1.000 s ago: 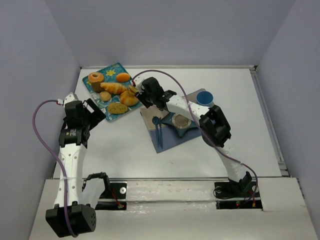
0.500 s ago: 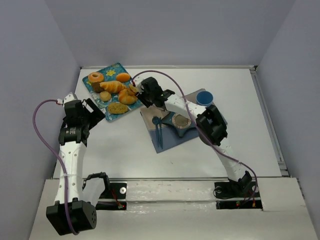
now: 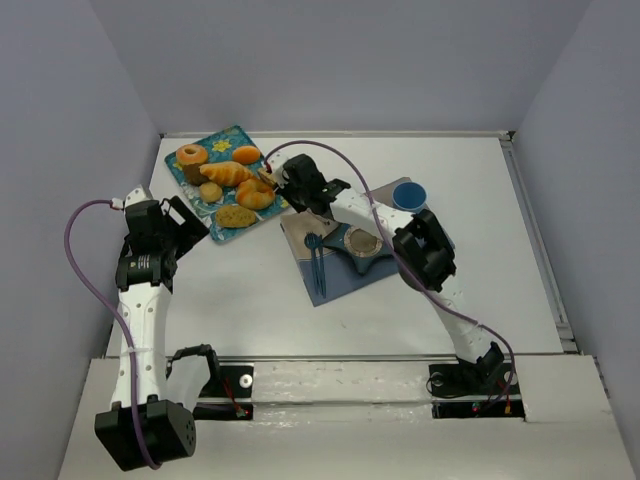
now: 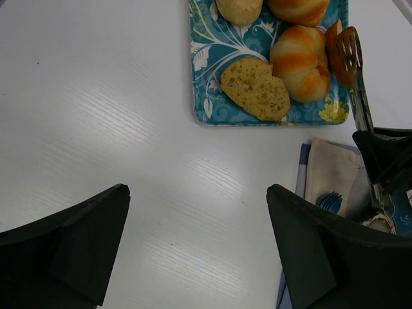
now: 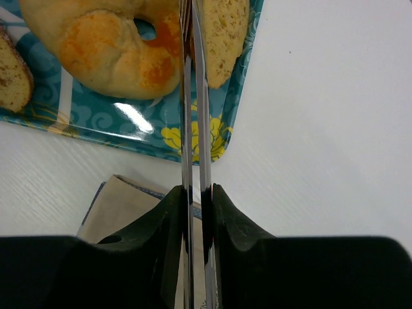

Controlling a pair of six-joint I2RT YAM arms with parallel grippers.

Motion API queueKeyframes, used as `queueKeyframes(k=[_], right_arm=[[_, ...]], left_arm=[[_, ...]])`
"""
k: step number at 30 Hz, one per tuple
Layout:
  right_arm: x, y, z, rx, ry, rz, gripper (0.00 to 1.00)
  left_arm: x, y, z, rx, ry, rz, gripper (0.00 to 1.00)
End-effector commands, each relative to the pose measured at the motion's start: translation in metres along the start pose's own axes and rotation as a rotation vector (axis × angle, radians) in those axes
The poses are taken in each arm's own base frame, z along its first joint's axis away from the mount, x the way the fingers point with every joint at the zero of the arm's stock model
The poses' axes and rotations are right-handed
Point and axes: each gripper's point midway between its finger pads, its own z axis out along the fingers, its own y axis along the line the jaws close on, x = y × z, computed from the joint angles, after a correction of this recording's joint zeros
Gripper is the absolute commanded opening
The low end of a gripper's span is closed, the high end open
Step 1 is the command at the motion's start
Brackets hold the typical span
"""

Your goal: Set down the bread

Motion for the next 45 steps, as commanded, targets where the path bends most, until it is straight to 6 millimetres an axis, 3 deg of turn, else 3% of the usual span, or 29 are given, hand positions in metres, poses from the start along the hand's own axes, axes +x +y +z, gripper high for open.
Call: queueKeyframes(k=[1, 8, 11, 15, 18, 19, 20, 22, 24, 25, 26, 27, 28, 29, 30, 33, 34, 38, 41, 45], right_arm=[[-0.05, -0.016, -0.035, 0.006, -0.121, 0.032, 0.24], [-0.069, -0.006, -0.054, -0.076, -0.177, 0.041, 0.07], [-0.08, -0.007, -0.065, -0.083, -0.211, 0.053, 0.07], [-0.1, -0.014, -0.096, -0.074, -0.278, 0.099, 0.07], [-0.092, -0.013, -0.113, -0.077, -0.279, 0.148, 0.07], [-0.102, -0.019, -0.134, -0.064, -0.315, 0.181, 0.07], [-0.079, -0.017, -0.134, -0.052, -0.269, 0.2, 0.07], [-0.066, -0.02, -0.151, -0.026, -0.255, 0.27, 0.07], [-0.039, -0.025, -0.178, 0.023, -0.229, 0.358, 0.07], [-0.042, -0.032, -0.205, 0.044, -0.264, 0.39, 0.07], [-0.03, -0.033, -0.212, 0.06, -0.252, 0.417, 0.07], [0.009, -0.03, -0.212, 0.095, -0.181, 0.439, 0.07], [0.017, -0.035, -0.232, 0.126, -0.187, 0.493, 0.07], [0.042, -0.027, -0.226, 0.125, -0.122, 0.506, 0.07], [0.071, -0.027, -0.239, 0.164, -0.073, 0.543, 0.07], [0.101, -0.03, -0.261, 0.22, -0.048, 0.61, 0.07], [0.126, -0.023, -0.262, 0.229, 0.001, 0.643, 0.07], [0.157, -0.015, -0.267, 0.244, 0.051, 0.692, 0.08], [0.164, -0.011, -0.266, 0.239, 0.073, 0.702, 0.11], [0.163, -0.01, -0.264, 0.234, 0.078, 0.706, 0.27]], left_arm=[[-0.002, -0.004, -0.001, 0.035, -0.016, 0.018, 0.99], [-0.003, -0.004, -0.002, 0.04, -0.019, 0.014, 0.99], [-0.004, -0.003, -0.002, 0.04, -0.021, 0.012, 0.99], [-0.004, -0.004, -0.002, 0.043, -0.022, 0.014, 0.99], [-0.003, -0.004, -0.002, 0.047, -0.02, 0.013, 0.99], [-0.003, -0.004, -0.002, 0.05, -0.019, 0.015, 0.99], [-0.002, -0.005, -0.002, 0.054, -0.016, 0.015, 0.99], [-0.002, -0.005, -0.002, 0.06, -0.017, 0.015, 0.99], [-0.002, -0.007, -0.003, 0.074, -0.017, 0.019, 0.99], [-0.001, -0.008, -0.004, 0.077, -0.017, 0.017, 0.99], [-0.001, -0.009, -0.004, 0.084, -0.016, 0.019, 0.99], [-0.001, -0.009, -0.004, 0.089, -0.016, 0.021, 0.99], [0.001, -0.011, -0.004, 0.097, -0.012, 0.023, 0.99], [0.001, -0.011, -0.004, 0.1, -0.01, 0.024, 0.99], [0.001, -0.012, -0.005, 0.106, -0.01, 0.024, 0.99], [0.002, -0.014, -0.005, 0.12, -0.006, 0.028, 0.99], [0.003, -0.015, -0.006, 0.125, -0.006, 0.028, 0.99], [0.002, -0.016, -0.008, 0.136, -0.014, 0.032, 0.99], [0.002, -0.017, -0.008, 0.14, -0.015, 0.031, 0.99], [0.002, -0.016, -0.008, 0.138, -0.015, 0.032, 0.99]])
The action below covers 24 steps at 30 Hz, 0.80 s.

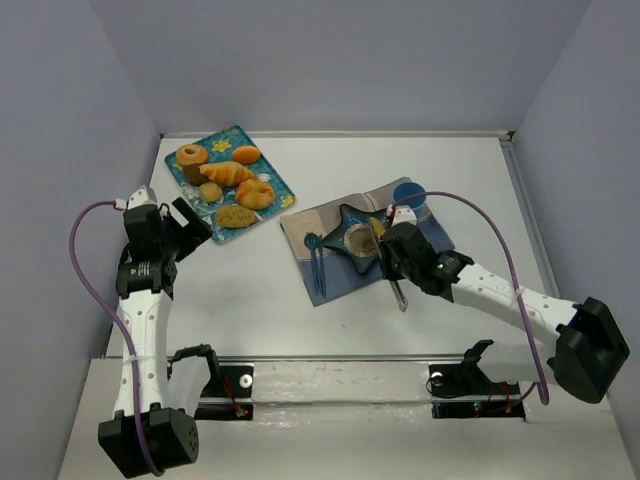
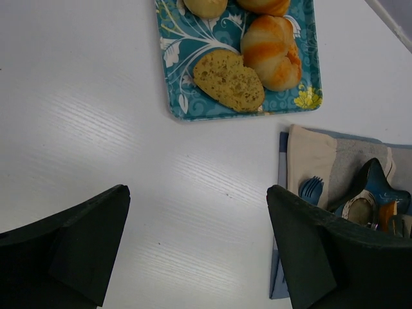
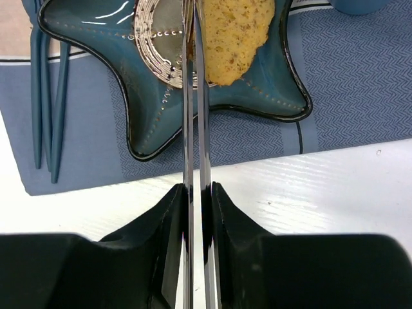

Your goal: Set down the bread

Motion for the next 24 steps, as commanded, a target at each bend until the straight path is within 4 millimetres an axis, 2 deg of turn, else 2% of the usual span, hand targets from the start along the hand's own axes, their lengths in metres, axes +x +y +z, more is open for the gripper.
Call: queueKeyframes(k=[1, 3, 8, 12, 16, 20, 23, 24], right_arm=[[-0.021, 0.004, -0.004, -0.004, -0.066, 0.073, 0.36], [-0.022, 0.004, -0.006, -0.009, -0.069, 0.078, 0.44], [-0.023, 0.005, -0.012, -0.028, -0.081, 0.061, 0.51], [-0.031, 0.007, -0.018, -0.049, -0.103, 0.061, 0.51], [-0.054, 0.015, -0.034, -0.098, -0.166, 0.039, 0.51], [-0.081, 0.028, -0.052, -0.174, -0.239, 0.018, 0.51], [-0.095, 0.053, -0.064, -0.312, -0.279, -0.031, 0.51], [-0.098, 0.069, -0.069, -0.402, -0.292, -0.048, 0.51]], left_arm=[[-0.002, -0.004, -0.003, 0.033, -0.018, 0.021, 0.99], [-0.003, -0.004, -0.003, 0.034, -0.021, 0.021, 0.99], [-0.002, -0.004, -0.003, 0.036, -0.019, 0.024, 0.99], [-0.003, -0.004, -0.003, 0.038, -0.021, 0.025, 0.99], [-0.003, -0.005, -0.004, 0.043, -0.02, 0.026, 0.99], [-0.004, -0.006, -0.006, 0.046, -0.029, 0.027, 0.99], [-0.004, -0.006, -0.006, 0.049, -0.032, 0.029, 0.99], [-0.004, -0.007, -0.007, 0.051, -0.033, 0.029, 0.99]])
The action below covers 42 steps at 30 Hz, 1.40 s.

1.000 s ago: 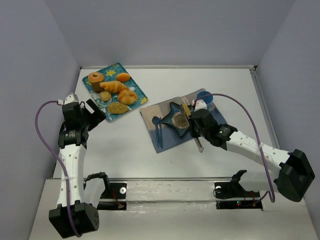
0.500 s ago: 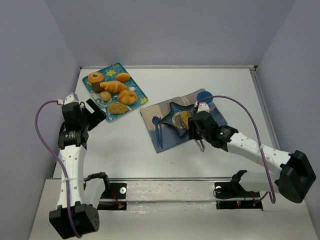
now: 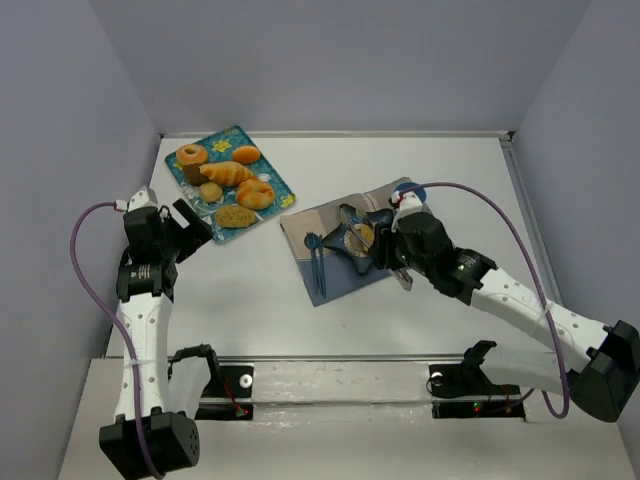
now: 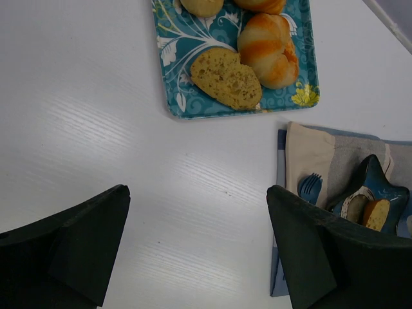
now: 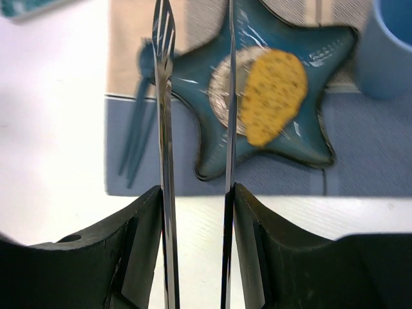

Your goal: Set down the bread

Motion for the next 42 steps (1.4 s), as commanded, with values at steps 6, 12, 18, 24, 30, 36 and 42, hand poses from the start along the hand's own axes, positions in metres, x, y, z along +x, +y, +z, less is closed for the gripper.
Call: queueKeyframes(k=[6, 12, 18, 24, 30, 36, 42], right_arm=[[-0.024, 0.121, 0.004, -0.516, -0.064, -0.18, 0.51], [-0.011, 0.18, 0.056, -0.454, -0.078, -0.231, 0.52], [0.024, 0.219, 0.117, -0.379, -0.04, -0.174, 0.56], [0.02, 0.21, 0.12, -0.282, -0.08, -0.135, 0.88], [0.002, 0.196, 0.091, -0.279, -0.134, -0.081, 1.0], [-0.029, 0.161, 0.048, -0.211, -0.249, 0.038, 1.0], [-0.06, 0.066, -0.007, 0.085, -0.464, 0.188, 1.0]], left_arm=[[-0.006, -0.006, -0.004, 0.041, -0.028, 0.024, 0.99], [-0.004, -0.004, -0.002, 0.033, -0.022, 0.022, 0.99], [-0.003, -0.002, -0.001, 0.026, -0.019, 0.021, 0.99], [0.0, 0.0, 0.004, 0.017, 0.004, 0.019, 0.99], [0.001, -0.005, 0.005, 0.036, 0.012, -0.006, 0.99], [0.002, -0.017, 0.002, 0.073, 0.008, -0.023, 0.99], [0.015, -0.037, 0.001, 0.098, 0.024, -0.04, 0.99]])
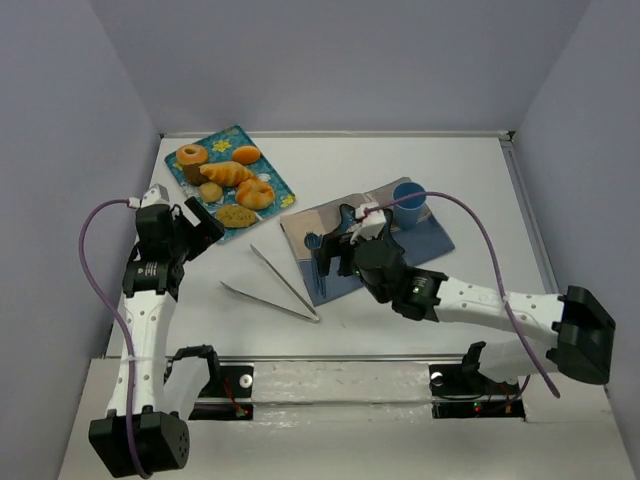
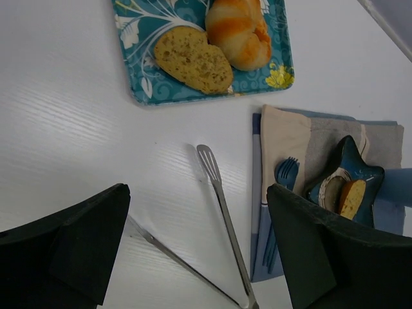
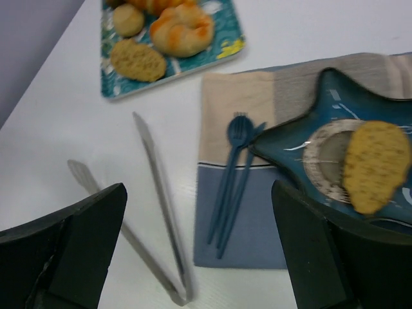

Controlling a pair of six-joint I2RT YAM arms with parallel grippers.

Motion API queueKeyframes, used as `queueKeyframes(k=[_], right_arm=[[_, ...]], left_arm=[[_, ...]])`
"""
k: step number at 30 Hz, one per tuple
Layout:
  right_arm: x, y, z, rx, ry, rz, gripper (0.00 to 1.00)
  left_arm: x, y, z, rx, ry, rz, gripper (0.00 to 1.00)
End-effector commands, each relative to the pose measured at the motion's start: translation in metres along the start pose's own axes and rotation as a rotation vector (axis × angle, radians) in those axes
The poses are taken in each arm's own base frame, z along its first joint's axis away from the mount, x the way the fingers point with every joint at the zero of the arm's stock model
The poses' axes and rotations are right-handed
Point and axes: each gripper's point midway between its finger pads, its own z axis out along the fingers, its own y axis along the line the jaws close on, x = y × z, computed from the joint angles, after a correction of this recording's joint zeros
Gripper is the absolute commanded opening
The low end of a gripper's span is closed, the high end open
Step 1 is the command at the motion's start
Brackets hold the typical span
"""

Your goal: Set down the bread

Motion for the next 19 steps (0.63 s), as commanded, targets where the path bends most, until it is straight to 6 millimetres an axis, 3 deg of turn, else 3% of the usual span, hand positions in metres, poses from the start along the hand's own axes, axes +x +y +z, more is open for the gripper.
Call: queueKeyframes(k=[1, 4, 7, 19], right_arm=[[-0.037, -0.07, -0.04, 0.282, -0.194, 0.061, 1.0], [-0.039, -0.1, -0.064, 0.377, -0.217, 0.04, 1.0], [-0.033, -0.114, -0.077, 0.402, -0.204, 0.052, 1.0], [-0.03, -0.121, -0.084, 0.434, -0.174, 0.032, 1.0]], left_arm=[[0.006, -0.02, 0.0, 0.04, -0.013, -0.034, 0.99], [0.014, -0.034, 0.001, 0.068, -0.005, -0.033, 0.99], [0.016, -0.043, 0.005, 0.091, -0.01, -0.05, 0.99], [0.022, -0.047, 0.011, 0.083, 0.009, -0.052, 0.99]])
